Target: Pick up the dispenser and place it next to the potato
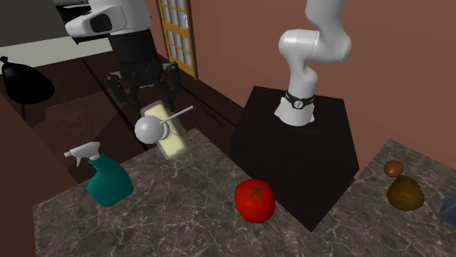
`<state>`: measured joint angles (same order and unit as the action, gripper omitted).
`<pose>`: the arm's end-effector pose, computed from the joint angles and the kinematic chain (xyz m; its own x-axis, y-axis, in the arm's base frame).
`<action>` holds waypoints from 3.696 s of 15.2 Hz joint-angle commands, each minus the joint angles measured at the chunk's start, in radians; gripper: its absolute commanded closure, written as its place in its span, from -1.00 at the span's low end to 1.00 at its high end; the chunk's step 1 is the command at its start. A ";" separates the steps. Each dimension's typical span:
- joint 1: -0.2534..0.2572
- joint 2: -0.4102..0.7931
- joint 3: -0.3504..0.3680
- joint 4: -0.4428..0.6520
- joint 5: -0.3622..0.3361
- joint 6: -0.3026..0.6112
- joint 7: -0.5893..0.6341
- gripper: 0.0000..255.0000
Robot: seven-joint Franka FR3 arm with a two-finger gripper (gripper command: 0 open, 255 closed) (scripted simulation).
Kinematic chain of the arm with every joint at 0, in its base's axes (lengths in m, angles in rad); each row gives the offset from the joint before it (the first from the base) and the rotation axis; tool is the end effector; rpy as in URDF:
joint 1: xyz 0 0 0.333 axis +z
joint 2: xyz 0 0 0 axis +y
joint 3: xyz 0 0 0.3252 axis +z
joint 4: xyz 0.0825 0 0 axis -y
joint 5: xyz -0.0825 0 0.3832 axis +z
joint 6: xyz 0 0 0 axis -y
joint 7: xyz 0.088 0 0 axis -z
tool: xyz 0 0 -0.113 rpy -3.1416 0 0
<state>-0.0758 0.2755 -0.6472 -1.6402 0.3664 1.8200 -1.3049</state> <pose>0.5150 -0.3633 0.4828 0.8690 0.4655 0.1677 0.4837 -0.8707 -0.0896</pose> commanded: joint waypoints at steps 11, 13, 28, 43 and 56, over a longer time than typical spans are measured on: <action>-0.016 -0.005 -0.007 0.156 -0.012 -0.156 0.035 1.00; -0.021 -0.001 -0.008 0.188 -0.011 -0.183 0.039 1.00; 0.201 -0.327 0.098 -0.131 -0.202 -0.065 0.354 1.00; 0.346 -0.517 0.345 -0.349 -0.271 0.038 0.756 1.00; 0.467 -0.475 0.544 -0.327 -0.257 0.093 1.066 1.00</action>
<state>0.3819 -0.2092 -0.1179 -1.9748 0.1078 1.9077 -0.2645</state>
